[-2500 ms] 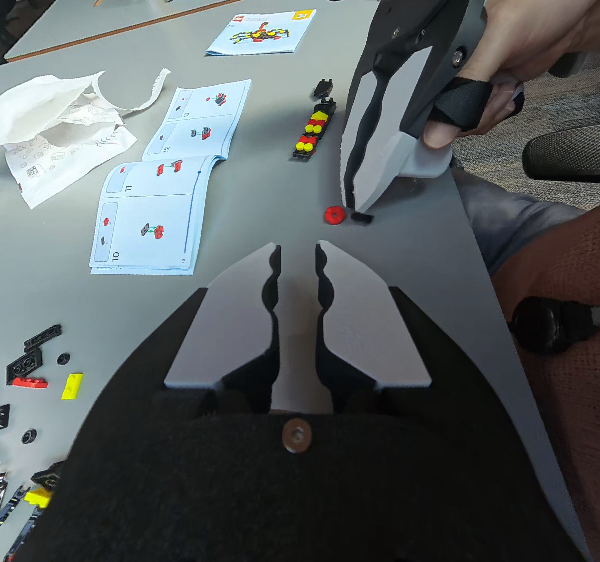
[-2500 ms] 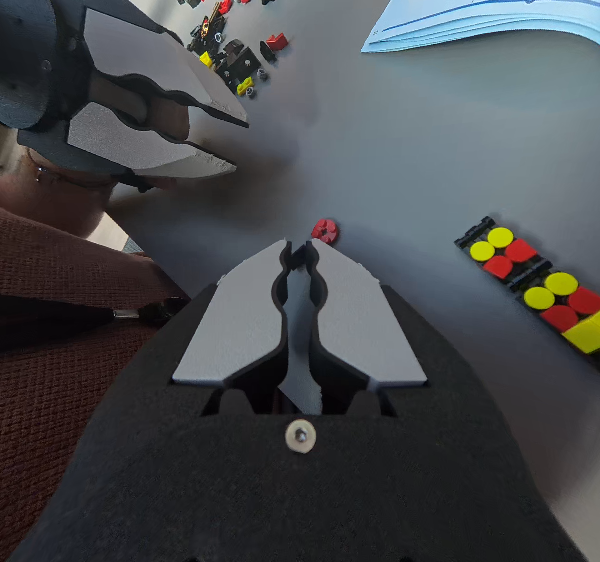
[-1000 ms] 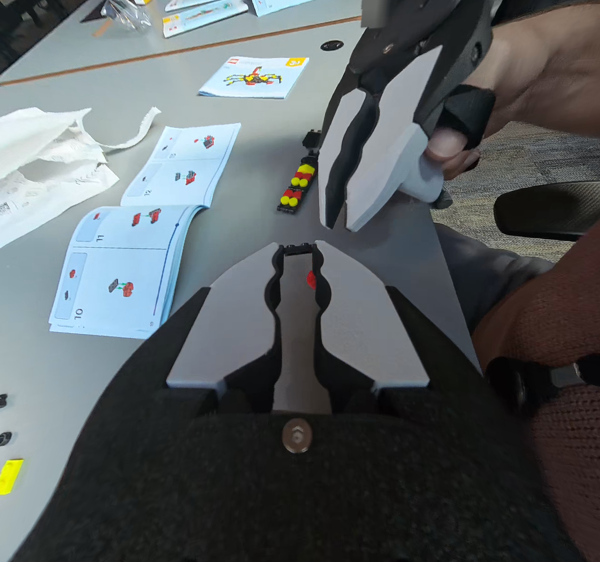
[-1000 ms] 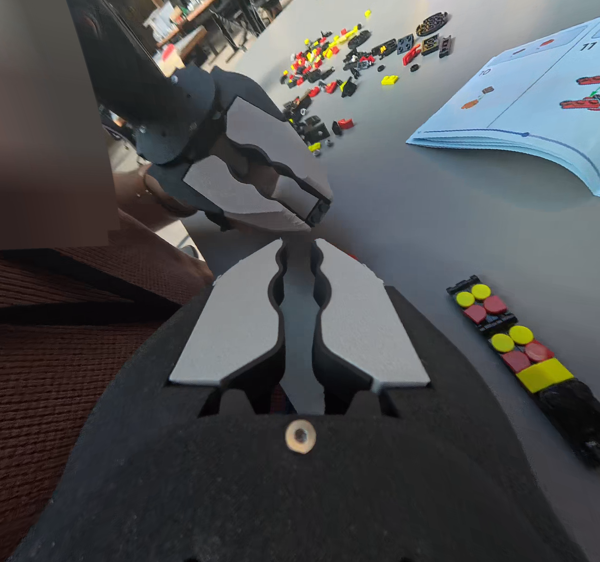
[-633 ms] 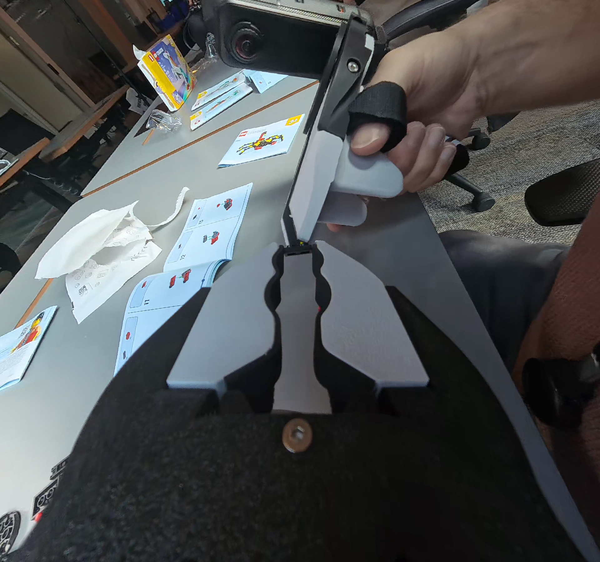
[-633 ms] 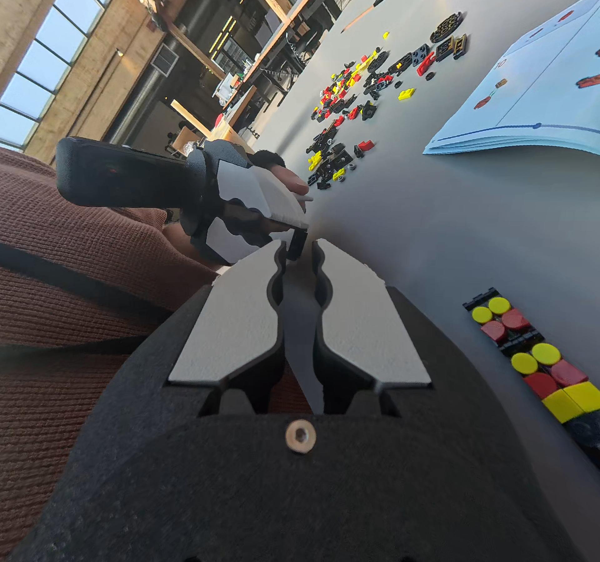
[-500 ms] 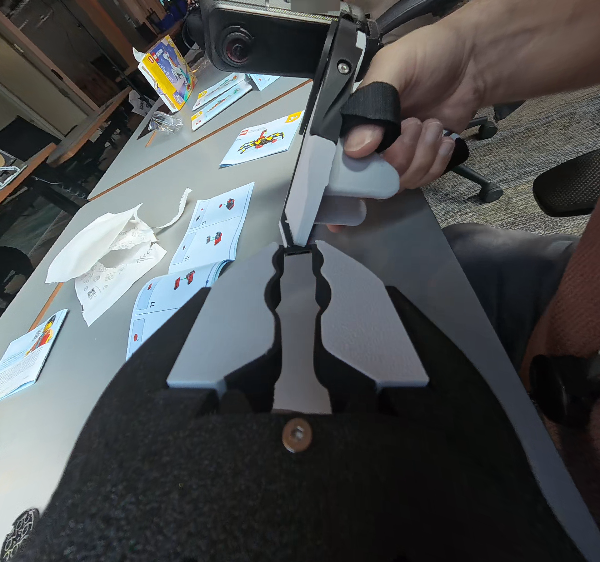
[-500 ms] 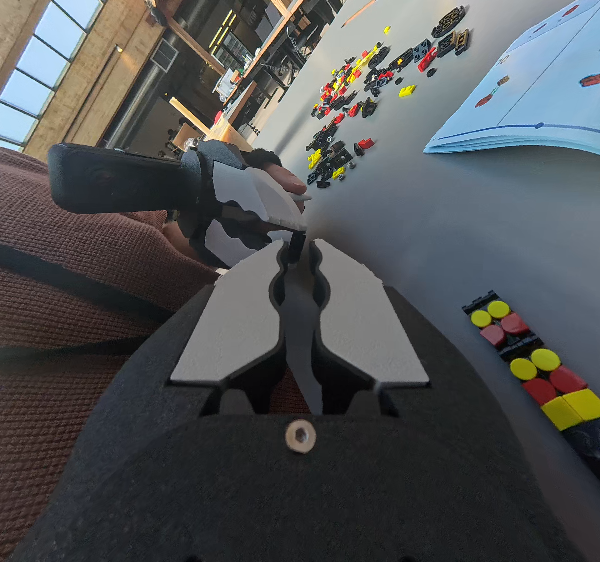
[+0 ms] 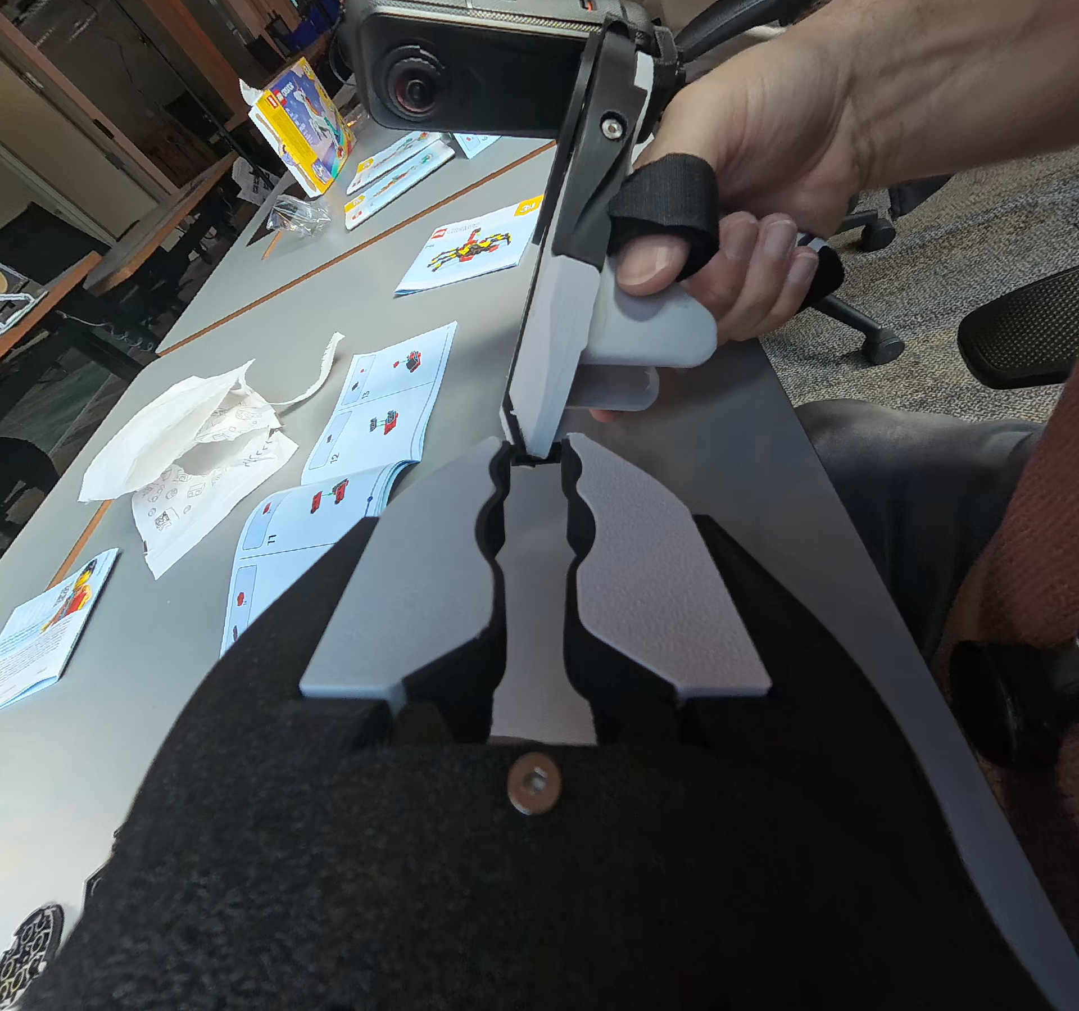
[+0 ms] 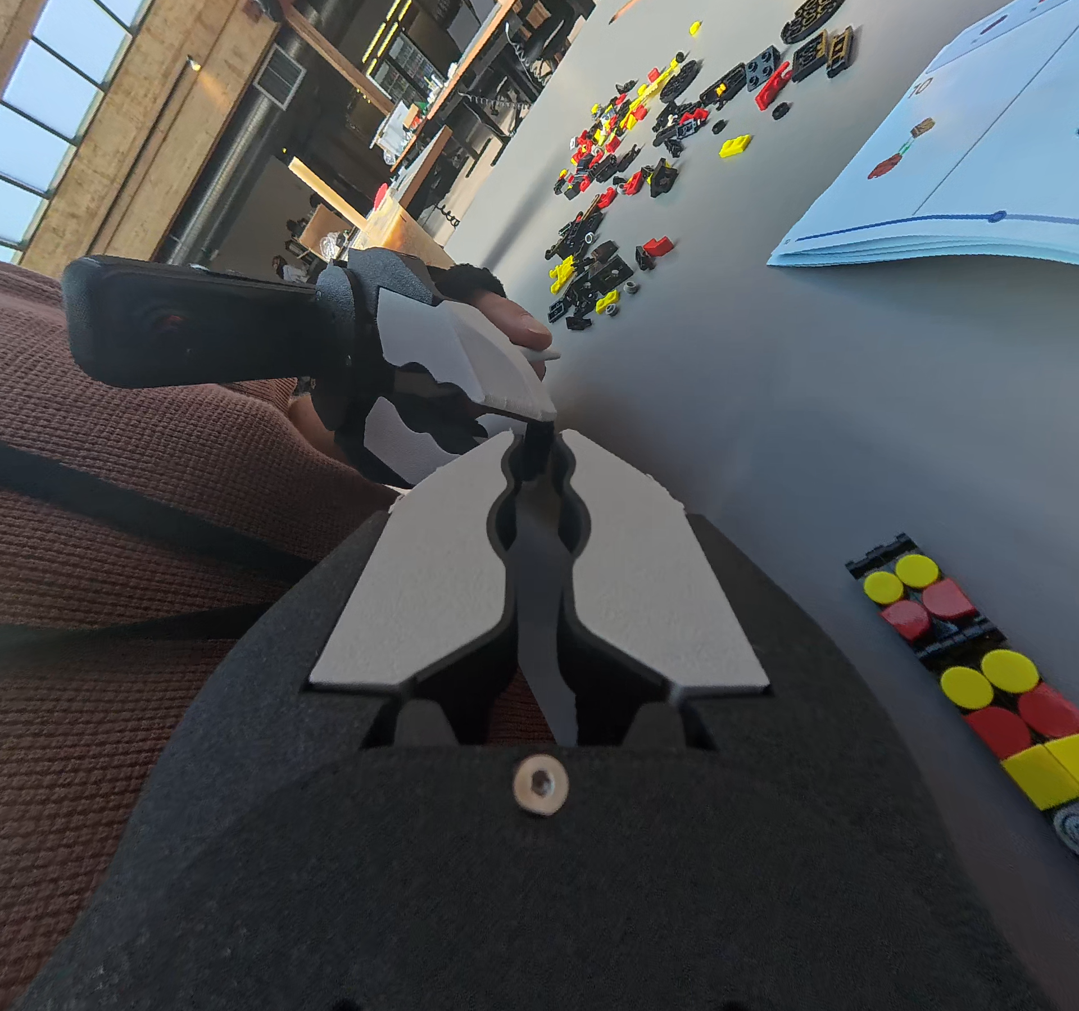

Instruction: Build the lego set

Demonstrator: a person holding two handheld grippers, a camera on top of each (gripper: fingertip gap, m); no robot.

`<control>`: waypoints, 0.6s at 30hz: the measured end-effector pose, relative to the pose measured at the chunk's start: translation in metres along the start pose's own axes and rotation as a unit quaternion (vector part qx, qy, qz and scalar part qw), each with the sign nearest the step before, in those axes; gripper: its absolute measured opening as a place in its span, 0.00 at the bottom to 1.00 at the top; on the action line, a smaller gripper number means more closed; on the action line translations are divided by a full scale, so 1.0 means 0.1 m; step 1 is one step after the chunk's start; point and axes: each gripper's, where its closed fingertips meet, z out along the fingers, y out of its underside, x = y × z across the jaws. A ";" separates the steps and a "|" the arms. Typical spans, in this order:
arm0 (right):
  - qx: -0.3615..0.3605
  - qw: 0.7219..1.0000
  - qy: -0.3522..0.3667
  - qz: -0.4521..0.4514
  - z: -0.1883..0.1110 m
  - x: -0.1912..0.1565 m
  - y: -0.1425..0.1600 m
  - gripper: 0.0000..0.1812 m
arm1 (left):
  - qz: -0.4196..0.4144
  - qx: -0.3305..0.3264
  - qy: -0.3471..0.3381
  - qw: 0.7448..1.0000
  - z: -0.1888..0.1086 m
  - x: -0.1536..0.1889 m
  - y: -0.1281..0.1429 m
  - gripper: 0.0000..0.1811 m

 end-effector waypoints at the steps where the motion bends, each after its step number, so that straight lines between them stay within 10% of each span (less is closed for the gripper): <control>1: 0.000 1.000 0.000 -0.001 0.00 0.00 0.00 0.05 | 0.000 0.002 0.001 1.000 -0.01 0.00 0.00 0.09; 18: -0.030 0.995 0.088 -0.042 -0.13 0.21 0.01 0.04 | -0.043 -0.047 0.017 0.998 -0.05 -0.03 0.20 0.16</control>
